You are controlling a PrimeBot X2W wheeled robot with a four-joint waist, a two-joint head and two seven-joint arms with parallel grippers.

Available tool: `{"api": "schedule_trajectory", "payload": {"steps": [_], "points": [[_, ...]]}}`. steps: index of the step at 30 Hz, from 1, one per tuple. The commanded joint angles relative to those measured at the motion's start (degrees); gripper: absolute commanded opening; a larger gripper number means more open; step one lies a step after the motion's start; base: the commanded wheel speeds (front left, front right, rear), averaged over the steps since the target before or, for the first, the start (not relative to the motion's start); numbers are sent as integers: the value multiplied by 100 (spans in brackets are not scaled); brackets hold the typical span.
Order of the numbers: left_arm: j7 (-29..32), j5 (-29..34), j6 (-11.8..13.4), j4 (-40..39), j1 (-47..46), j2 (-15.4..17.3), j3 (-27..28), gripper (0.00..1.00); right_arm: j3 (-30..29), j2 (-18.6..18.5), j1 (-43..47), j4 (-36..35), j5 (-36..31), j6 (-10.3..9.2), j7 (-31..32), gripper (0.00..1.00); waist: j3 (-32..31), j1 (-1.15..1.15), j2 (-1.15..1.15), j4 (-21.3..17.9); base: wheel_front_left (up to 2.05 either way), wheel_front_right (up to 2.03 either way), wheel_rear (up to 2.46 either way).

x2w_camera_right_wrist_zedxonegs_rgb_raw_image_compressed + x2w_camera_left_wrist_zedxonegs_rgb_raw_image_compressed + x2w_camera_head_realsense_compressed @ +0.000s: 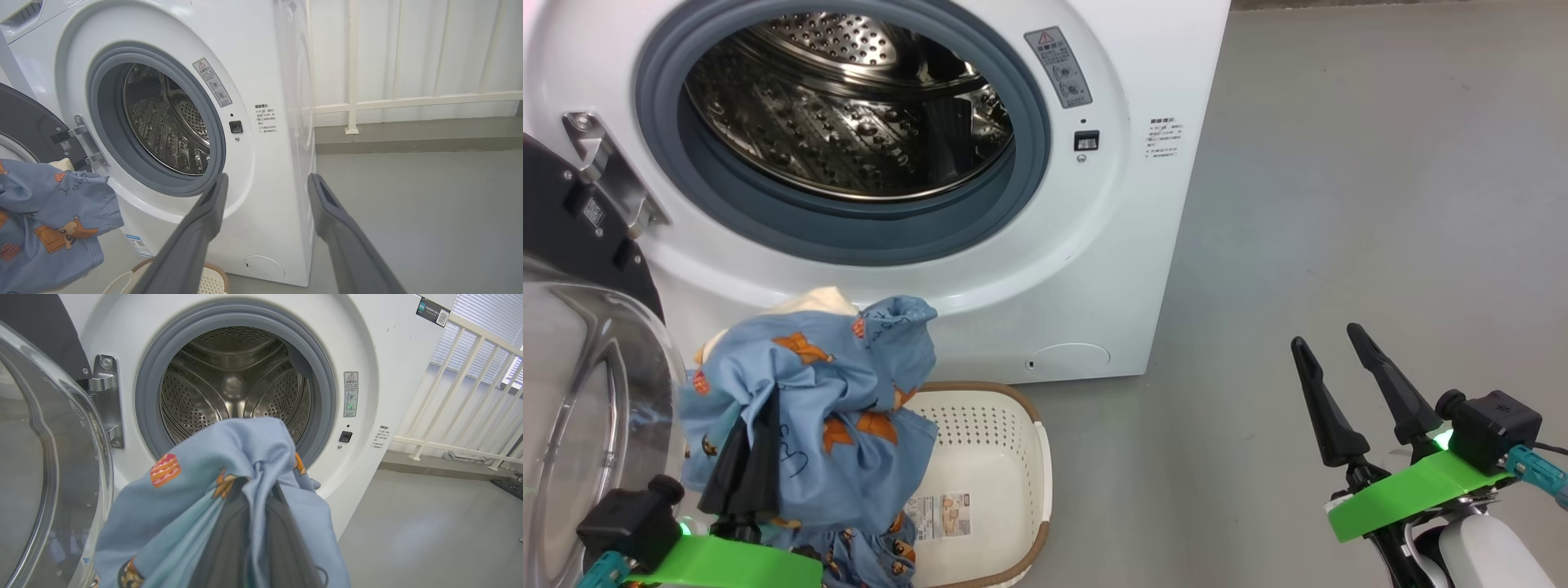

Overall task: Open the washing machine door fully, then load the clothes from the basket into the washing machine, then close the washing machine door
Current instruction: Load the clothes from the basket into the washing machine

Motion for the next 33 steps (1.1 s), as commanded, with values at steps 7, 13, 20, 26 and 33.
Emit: {"api": "schedule_trajectory", "payload": {"steps": [7, 13, 20, 26, 33], "points": [[-42, 47, 73, -220, -126, 141, 182, 0, 53, -74, 18, -122, -14, 17, -27, 100, 41, 0, 0, 3, 0, 0, 0], [-38, 49, 56, -184, -232, 179, 156, 0, -16, -46, 20, -112, -100, 17, -27, 100, 58, 0, 0, 13, 0, 0, 0], [-35, 108, 37, -177, -422, 259, 124, 0, -19, -23, 7, -100, -132, 17, -27, 100, 83, 0, 0, -17, 0, 0, 0], [107, 225, 24, -244, -845, 351, 32, 0, -24, -19, -64, -161, -152, 17, -27, 100, 229, 0, 0, -83, 0, 0, 0], [247, 259, -78, 68, -1738, 446, -30, 0, -30, 29, -258, -256, -209, 17, -27, 100, 678, 0, 0, -227, 0, 0, 0]]}}
